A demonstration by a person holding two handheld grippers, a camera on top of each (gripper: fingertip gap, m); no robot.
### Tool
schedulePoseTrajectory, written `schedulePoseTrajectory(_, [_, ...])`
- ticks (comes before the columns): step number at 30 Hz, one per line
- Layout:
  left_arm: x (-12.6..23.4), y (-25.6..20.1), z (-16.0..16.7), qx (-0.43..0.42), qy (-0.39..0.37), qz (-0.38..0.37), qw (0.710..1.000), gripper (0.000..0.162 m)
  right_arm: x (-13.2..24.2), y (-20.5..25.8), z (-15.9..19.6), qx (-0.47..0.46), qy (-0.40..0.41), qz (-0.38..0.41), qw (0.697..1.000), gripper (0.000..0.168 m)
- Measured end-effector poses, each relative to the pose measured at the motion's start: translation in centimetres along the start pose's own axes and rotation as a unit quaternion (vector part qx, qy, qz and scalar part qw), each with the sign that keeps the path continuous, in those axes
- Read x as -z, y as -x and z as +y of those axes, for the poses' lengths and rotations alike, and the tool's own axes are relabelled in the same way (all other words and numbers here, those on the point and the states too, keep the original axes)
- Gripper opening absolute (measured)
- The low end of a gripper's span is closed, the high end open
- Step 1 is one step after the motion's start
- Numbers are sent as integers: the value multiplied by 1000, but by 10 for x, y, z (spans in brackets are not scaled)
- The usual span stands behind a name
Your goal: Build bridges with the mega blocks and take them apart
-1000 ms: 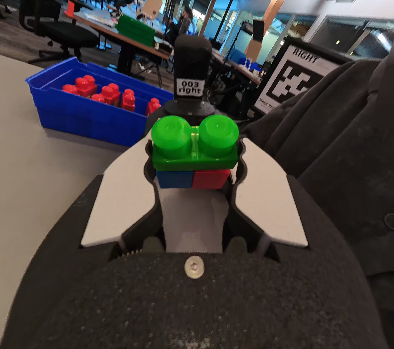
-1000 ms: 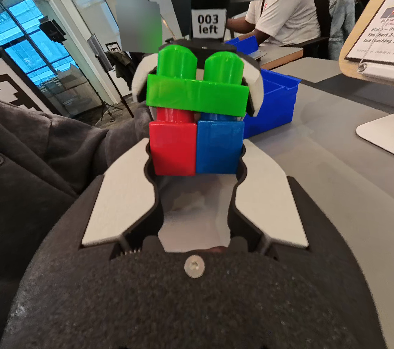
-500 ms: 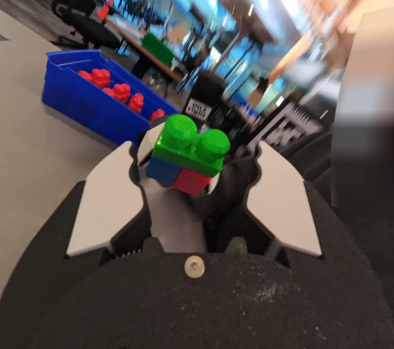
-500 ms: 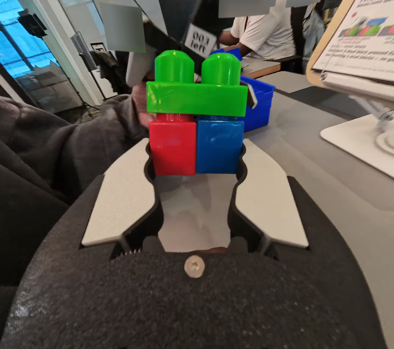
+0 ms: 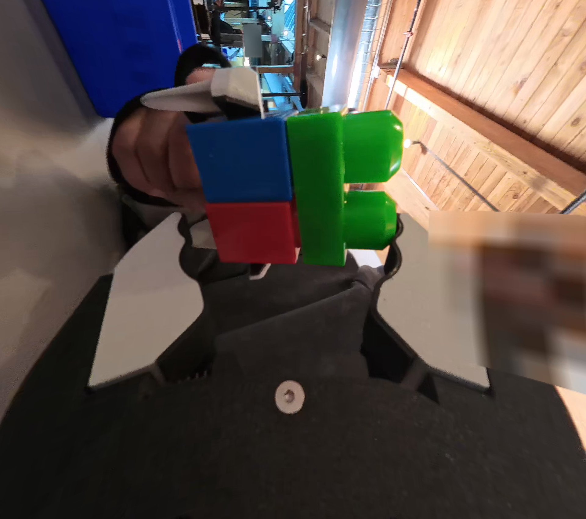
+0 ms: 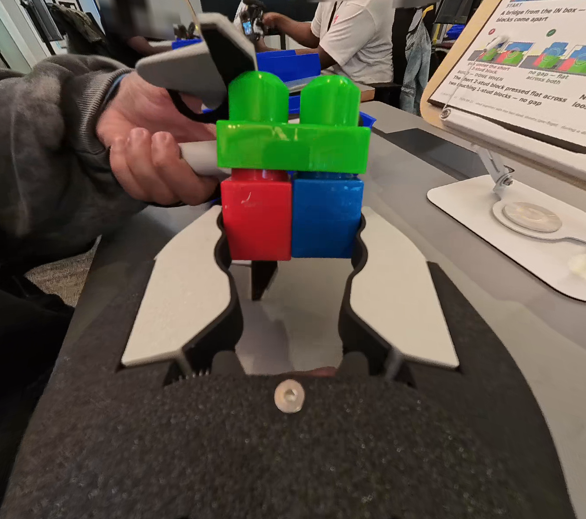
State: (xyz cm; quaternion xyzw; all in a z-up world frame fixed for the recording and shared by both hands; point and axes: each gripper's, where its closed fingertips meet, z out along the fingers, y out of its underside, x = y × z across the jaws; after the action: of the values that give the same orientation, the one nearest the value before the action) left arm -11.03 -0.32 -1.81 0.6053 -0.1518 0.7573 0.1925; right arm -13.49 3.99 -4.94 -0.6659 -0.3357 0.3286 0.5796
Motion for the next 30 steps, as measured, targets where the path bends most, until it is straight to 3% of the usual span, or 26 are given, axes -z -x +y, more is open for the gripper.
schedulePoseTrajectory(4, [-2, -5, -5, 23, -21, 13, 999, 105, 0, -2, 2, -3, -9, 1, 1000, 76])
schedulePoseTrajectory(7, [0, -1, -8, 32, -35, 7, 999, 114, -4, 1, 7, 15, 8, 1, 1000, 76])
schedulePoseTrajectory(13, [7, 3, -5, 32, -37, 0, 999, 110, -11, 8, 9, 11, 6, -7, 1000, 76])
schedulePoseTrajectory(25, [11, 14, 11, -12, 35, -35, 999, 106, -13, 14, 19, 6, 28, -24, 999, 76])
schedulePoseTrajectory(30, [12, 14, 8, -3, 26, -30, 999, 106, -14, 13, 20, -2, 29, -26, 999, 76])
